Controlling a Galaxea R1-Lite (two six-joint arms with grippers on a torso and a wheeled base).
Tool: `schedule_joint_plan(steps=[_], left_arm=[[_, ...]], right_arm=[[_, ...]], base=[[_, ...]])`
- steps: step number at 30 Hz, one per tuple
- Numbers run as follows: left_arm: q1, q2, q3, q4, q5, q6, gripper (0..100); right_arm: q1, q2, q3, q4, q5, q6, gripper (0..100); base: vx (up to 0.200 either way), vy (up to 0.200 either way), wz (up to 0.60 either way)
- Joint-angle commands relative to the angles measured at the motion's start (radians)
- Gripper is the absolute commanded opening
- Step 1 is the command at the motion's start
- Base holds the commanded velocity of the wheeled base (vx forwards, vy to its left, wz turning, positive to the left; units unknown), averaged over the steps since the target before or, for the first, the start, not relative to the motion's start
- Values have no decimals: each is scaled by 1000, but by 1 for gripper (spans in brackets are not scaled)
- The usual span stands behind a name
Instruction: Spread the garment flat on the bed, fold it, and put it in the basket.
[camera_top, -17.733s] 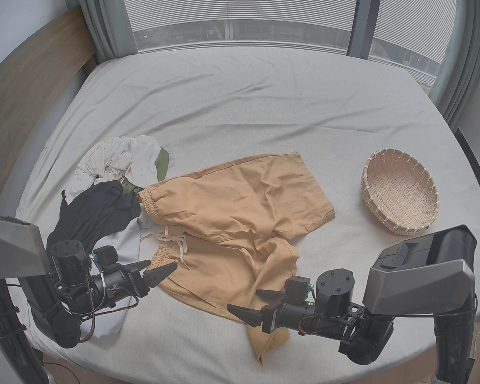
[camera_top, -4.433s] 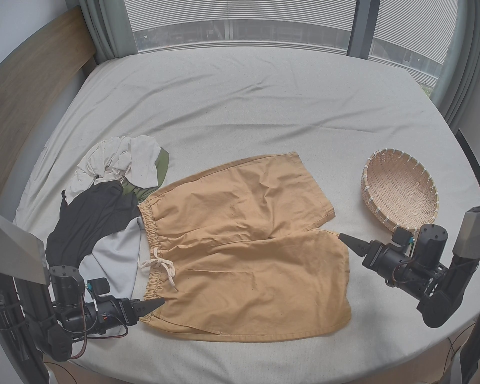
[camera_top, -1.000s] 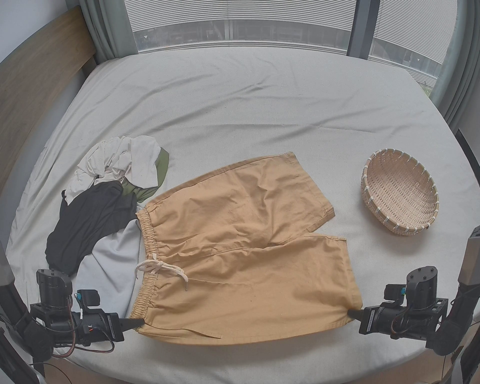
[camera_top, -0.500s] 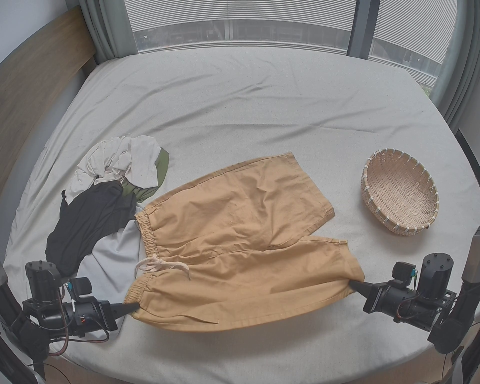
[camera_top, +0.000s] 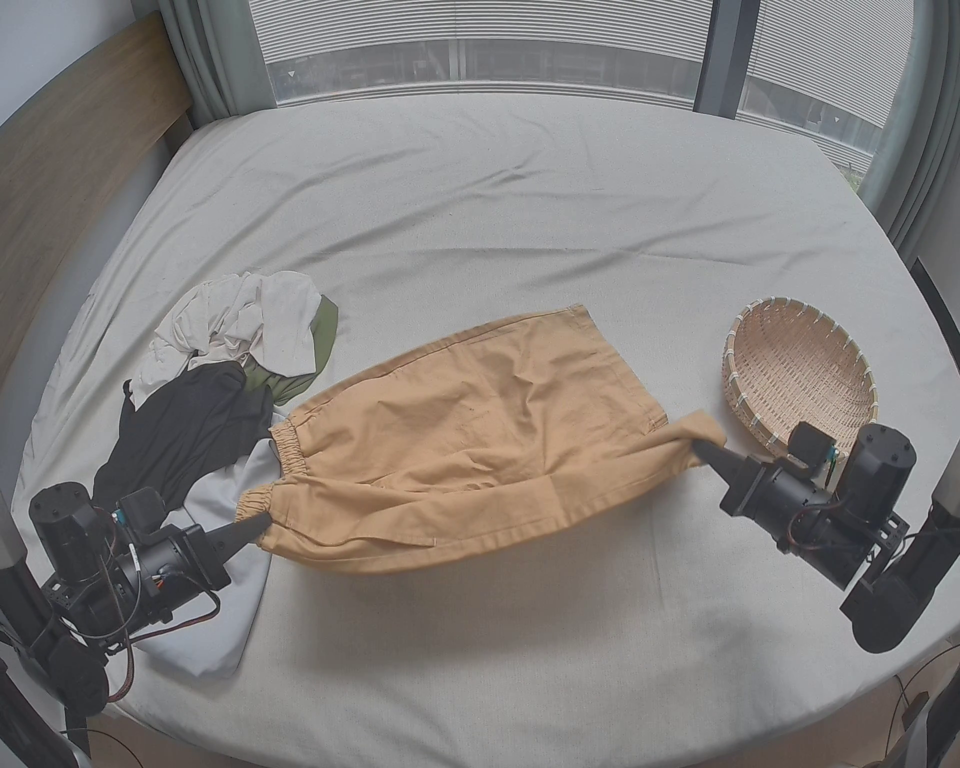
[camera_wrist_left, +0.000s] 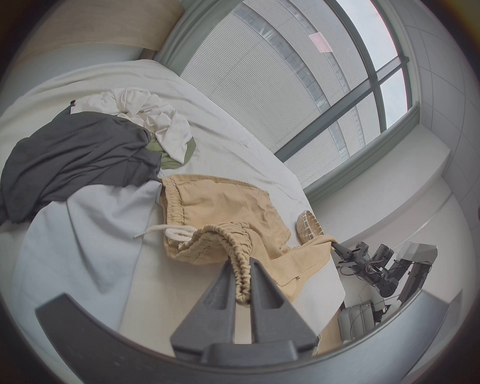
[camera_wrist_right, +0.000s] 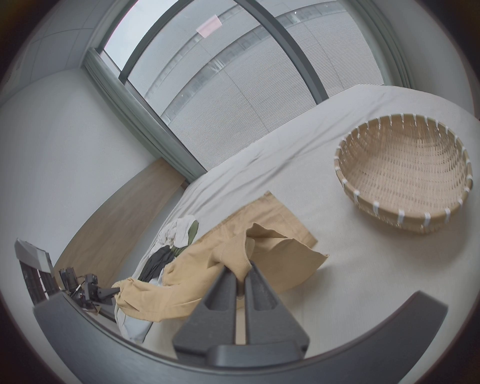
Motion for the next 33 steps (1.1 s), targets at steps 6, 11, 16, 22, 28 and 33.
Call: schedule_joint_plan(steps=[6,11,16,22,28,33], left_arm=[[-15,46,-84,-3,72,-80,0],[-18,48,-85,-3,87,-87,0],[-17,48,-87,-3,89,-89,0],[-17,51,-84,-3,95,-89,0],[-18,72,-85,-3,118,-87,0],[-20,69,-82,-3,126,-89,0]], right_arm=[[-54,21,-218,162,16,2,0],[-62,21,-285,217,17,2,0],[-62,20,-360,278,23,2,0],[-57,23,-445,363,23,2,0],[-63,21,-482,415,20,2,0],[-57,-68,-420,427,17,1,0]], base=[[0,0,0],[0,0,0],[0,0,0],[0,0,0],[0,0,0],[0,0,0]])
